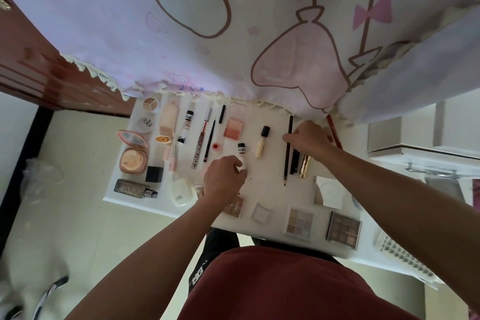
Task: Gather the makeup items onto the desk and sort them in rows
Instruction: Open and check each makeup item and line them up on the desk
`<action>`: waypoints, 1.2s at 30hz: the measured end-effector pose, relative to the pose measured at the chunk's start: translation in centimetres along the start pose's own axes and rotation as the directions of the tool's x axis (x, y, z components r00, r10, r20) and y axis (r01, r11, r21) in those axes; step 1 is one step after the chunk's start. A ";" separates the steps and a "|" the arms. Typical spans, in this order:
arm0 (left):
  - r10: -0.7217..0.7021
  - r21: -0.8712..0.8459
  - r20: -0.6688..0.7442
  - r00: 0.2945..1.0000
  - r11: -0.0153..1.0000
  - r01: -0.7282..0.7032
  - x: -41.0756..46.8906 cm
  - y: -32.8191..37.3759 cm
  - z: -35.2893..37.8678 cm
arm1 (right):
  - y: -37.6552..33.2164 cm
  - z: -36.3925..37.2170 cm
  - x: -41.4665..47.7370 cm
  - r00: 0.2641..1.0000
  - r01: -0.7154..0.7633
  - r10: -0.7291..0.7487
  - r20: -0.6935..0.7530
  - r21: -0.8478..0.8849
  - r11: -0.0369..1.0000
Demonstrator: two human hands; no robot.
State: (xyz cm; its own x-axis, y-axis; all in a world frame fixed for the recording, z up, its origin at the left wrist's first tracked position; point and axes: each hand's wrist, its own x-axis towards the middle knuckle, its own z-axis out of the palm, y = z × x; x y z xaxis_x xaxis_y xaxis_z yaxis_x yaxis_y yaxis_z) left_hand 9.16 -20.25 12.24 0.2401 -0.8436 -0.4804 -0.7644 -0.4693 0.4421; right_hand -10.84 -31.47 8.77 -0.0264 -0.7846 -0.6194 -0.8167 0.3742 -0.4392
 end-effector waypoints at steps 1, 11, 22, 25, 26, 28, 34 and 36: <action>0.013 -0.026 0.010 1.000 1.000 -0.013 0.0 0.1 -0.1 | 0.0 -0.5 -0.4 1.000 -0.010 0.011 -0.006 0.113 0.994; 0.133 -0.528 0.307 0.942 0.848 0.052 -0.3 2.4 -2.4 | -0.7 -3.1 -6.2 0.965 -0.258 0.110 0.237 0.796 0.548; 0.056 -0.747 0.245 0.968 0.647 0.151 1.5 1.9 -7.2 | 2.9 -5.4 -8.4 0.883 -0.380 -0.092 0.460 0.816 0.436; 0.096 -0.750 0.297 0.950 0.639 0.170 1.6 2.5 -7.7 | 3.1 -6.0 -8.5 0.874 -0.316 -0.148 0.463 0.773 0.551; 0.104 -0.744 0.301 0.948 0.648 0.165 1.6 2.5 -7.7 | 3.1 -6.1 -8.6 0.870 -0.270 -0.167 0.464 0.732 0.625; 0.103 -0.738 0.285 0.953 0.657 0.150 1.5 2.6 -7.7 | 2.7 -6.2 -8.6 0.865 -0.144 -0.201 0.460 0.611 0.778; 0.078 -0.822 0.309 0.948 0.524 0.225 1.7 2.6 -7.9 | 1.9 -5.5 -8.2 0.869 0.069 -0.260 0.422 0.418 0.906; 0.064 -0.839 0.325 0.943 0.479 0.257 1.7 2.4 -8.0 | 1.8 -5.3 -8.2 0.863 0.086 -0.283 0.419 0.430 0.899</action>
State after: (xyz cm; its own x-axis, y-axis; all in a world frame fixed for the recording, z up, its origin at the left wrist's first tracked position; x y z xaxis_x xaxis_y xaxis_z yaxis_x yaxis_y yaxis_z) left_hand 12.52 -24.96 18.56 -0.0170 -0.7408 -0.6715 0.1974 -0.6608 0.7241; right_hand -15.10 -27.02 16.48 0.4493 -0.5761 -0.6828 -0.4887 0.4813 -0.7277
